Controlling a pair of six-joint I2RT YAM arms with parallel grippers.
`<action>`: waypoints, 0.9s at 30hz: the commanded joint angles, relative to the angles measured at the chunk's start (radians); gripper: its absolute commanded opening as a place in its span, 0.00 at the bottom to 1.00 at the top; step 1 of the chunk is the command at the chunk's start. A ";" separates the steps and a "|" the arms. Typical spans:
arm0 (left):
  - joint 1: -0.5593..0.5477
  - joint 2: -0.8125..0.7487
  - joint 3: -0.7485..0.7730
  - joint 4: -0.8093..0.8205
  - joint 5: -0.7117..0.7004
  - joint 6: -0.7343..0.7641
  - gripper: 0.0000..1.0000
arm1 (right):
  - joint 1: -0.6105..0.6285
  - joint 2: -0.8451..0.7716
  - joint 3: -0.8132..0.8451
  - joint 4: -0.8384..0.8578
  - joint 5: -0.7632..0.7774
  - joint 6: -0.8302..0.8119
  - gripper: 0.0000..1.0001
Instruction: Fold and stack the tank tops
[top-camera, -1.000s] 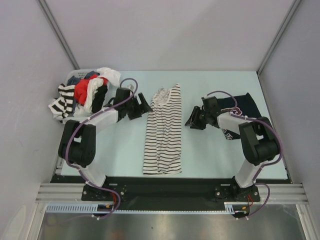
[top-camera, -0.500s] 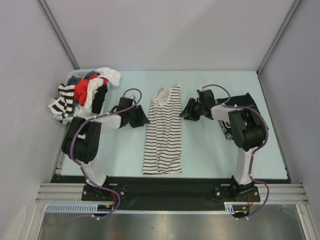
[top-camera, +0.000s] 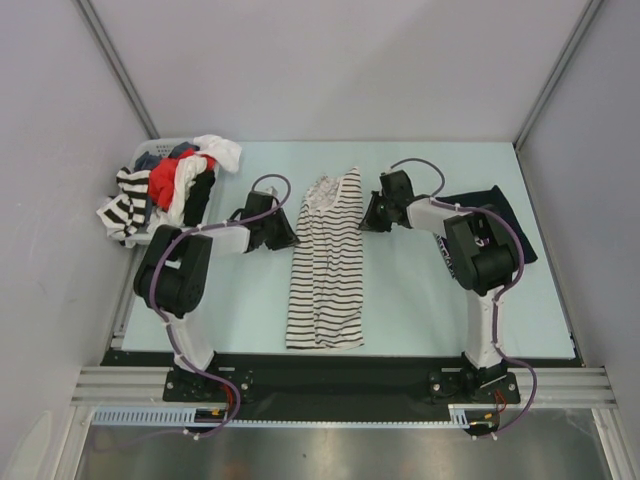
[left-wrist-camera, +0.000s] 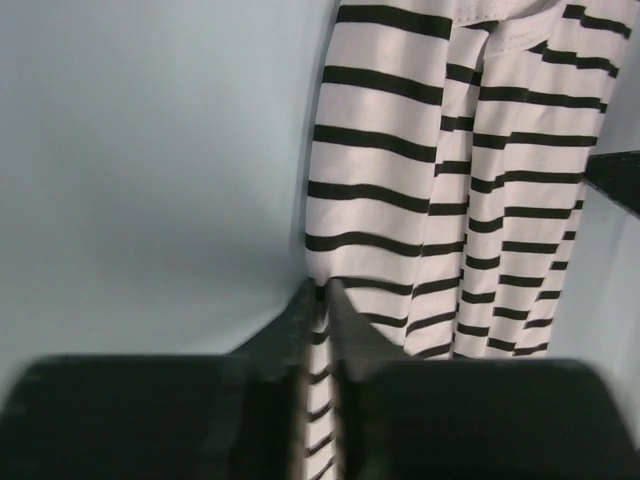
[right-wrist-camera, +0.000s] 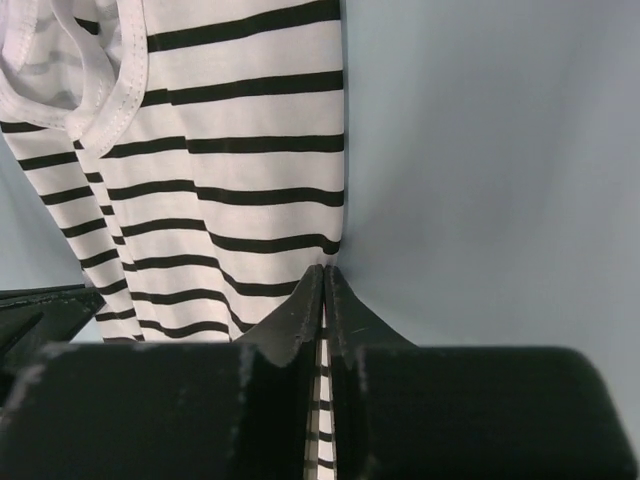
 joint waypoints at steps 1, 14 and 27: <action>-0.010 0.027 0.050 -0.005 -0.057 -0.012 0.05 | -0.001 0.040 0.048 -0.078 0.071 -0.032 0.04; -0.009 0.139 0.156 0.002 -0.089 -0.109 0.00 | -0.050 0.183 0.288 -0.186 0.075 -0.034 0.00; -0.003 0.041 0.061 0.030 -0.135 -0.058 0.55 | -0.061 -0.025 0.076 -0.115 0.054 -0.048 0.46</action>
